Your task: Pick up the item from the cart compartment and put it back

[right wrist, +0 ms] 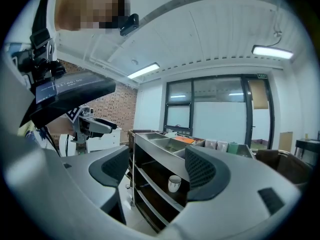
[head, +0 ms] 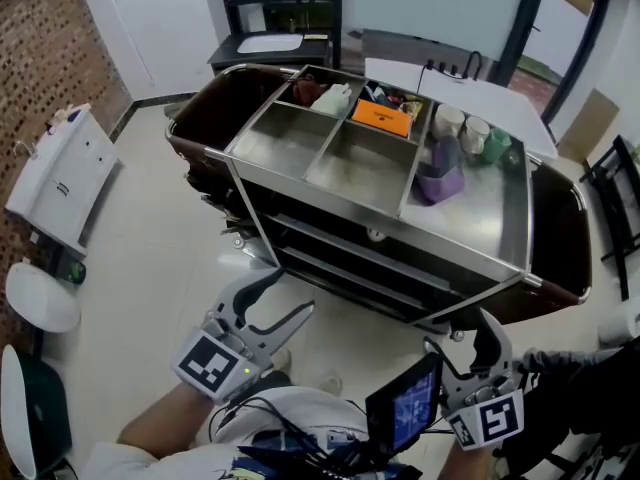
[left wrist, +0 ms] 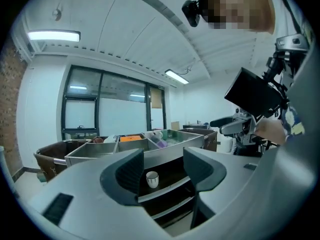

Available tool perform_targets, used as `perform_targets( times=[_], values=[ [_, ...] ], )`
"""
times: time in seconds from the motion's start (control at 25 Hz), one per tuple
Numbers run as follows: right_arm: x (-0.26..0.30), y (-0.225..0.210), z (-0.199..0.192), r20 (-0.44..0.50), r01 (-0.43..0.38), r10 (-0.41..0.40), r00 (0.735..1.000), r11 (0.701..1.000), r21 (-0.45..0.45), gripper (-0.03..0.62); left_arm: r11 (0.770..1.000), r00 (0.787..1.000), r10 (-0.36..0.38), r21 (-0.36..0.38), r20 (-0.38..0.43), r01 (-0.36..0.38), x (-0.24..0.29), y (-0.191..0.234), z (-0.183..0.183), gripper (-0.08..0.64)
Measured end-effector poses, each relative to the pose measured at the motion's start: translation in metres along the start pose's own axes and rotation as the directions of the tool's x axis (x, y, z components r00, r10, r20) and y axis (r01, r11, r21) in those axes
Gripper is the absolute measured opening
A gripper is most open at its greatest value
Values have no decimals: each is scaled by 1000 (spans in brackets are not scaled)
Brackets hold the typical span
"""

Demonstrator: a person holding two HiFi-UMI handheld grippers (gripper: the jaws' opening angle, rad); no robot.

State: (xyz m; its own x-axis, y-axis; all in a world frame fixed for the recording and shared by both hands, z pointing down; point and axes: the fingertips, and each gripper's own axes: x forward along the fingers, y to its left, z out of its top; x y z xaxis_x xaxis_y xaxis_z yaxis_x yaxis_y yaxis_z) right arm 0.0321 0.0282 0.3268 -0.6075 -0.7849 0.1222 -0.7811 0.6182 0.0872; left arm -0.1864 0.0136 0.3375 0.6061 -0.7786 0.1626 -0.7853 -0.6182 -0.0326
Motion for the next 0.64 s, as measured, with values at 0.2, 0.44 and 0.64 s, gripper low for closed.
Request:
perform_targets(
  times=[0.2,0.44,0.64],
  values=[
    [17,21,8,-1,-5,5,1000,1000,-9,371,999,998,-41,-30,41,42,-7,11,10,253],
    [36,30,24,-6,18,-18,1000,999,-44,371,997,997,-60,-43,56,62,-13,38,9,253],
    [55,34,33,-11,38,-39,999,997,-61,371,996,996,-34,-75,87,41,-15,68,15,253]
  ],
)
